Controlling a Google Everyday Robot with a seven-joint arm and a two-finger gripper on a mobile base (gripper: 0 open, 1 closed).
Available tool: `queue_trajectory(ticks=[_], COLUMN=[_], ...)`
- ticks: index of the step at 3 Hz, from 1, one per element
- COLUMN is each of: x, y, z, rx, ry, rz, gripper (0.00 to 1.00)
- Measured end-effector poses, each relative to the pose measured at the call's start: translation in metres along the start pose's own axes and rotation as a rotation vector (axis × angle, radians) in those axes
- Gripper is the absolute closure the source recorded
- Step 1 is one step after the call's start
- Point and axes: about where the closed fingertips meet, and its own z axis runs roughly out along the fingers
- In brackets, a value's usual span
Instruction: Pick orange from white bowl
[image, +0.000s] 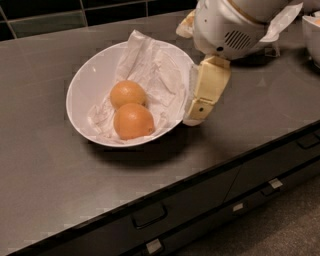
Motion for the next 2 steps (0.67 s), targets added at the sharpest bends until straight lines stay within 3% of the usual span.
queue_trajectory(ticks=[1,2], x=[-0.0297,-0.0297], y=[0.0009,0.0009], z=[0.0094,0.0095], rx=[-0.025,-0.025], ry=[-0.104,-0.104], rz=[0.021,0.021], gripper=[0.0,0.0])
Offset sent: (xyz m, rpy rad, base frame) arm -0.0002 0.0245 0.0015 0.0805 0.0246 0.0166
